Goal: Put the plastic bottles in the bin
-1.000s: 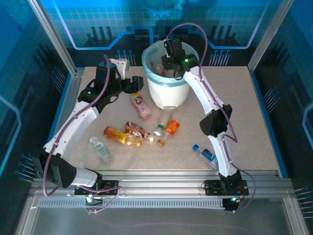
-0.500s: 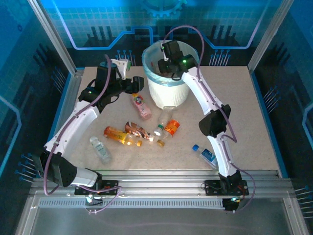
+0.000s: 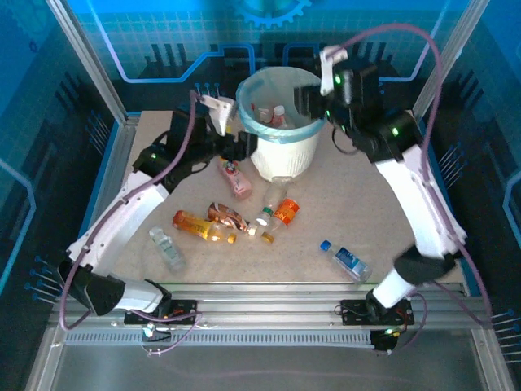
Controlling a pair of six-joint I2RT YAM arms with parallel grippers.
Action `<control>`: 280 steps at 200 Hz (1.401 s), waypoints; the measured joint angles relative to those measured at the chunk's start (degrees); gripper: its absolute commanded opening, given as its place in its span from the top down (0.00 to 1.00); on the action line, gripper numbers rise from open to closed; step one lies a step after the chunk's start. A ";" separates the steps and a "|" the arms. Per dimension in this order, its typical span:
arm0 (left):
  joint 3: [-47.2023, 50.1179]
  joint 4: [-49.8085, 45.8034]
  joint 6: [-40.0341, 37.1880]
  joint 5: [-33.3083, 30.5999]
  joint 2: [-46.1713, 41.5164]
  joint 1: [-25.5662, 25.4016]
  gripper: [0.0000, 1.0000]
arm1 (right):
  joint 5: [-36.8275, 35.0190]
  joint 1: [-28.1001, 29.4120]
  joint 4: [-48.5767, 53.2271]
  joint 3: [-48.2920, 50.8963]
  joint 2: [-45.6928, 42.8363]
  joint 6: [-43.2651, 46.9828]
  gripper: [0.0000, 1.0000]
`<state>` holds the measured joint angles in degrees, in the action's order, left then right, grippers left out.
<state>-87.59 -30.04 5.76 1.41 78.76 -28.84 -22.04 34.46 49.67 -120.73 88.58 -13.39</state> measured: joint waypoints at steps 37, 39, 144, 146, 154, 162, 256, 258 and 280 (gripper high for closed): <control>4.92 -1.22 -1.90 -0.66 -4.28 -10.05 0.18 | -1.05 5.62 0.98 24.70 -15.76 -2.23 0.44; 5.25 -1.22 -2.01 -0.66 -4.39 -10.47 0.18 | -1.14 5.92 1.31 25.79 -16.48 -2.29 0.44; 34.77 2.69 -8.70 5.16 -9.40 -26.56 0.17 | 1.46 12.50 15.52 54.80 -24.57 -5.25 0.44; 34.84 2.75 -8.72 5.14 -9.40 -26.73 0.17 | 1.36 12.50 15.47 54.80 -24.15 -5.33 0.44; 34.93 3.08 -8.76 5.09 -9.40 -27.45 0.17 | 1.01 12.28 15.76 54.66 -21.40 -5.77 0.44; 34.93 3.48 -8.76 5.07 -9.40 -28.06 0.17 | 0.68 12.00 16.17 54.45 -18.47 -6.19 0.44; 37.53 6.21 -9.16 3.67 -9.57 -29.18 0.16 | 0.09 10.84 14.91 54.51 3.41 -10.73 0.36; 37.53 6.21 -9.18 3.56 -9.57 -29.20 0.16 | 0.09 10.84 14.80 54.55 3.54 -10.84 0.36; 37.53 6.32 -9.86 3.34 -9.92 -29.18 0.15 | 0.07 10.84 13.77 56.26 4.70 -11.96 0.35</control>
<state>-50.06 -23.73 -4.10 4.75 68.84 -58.02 -21.98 45.30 63.44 -64.47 93.27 -25.34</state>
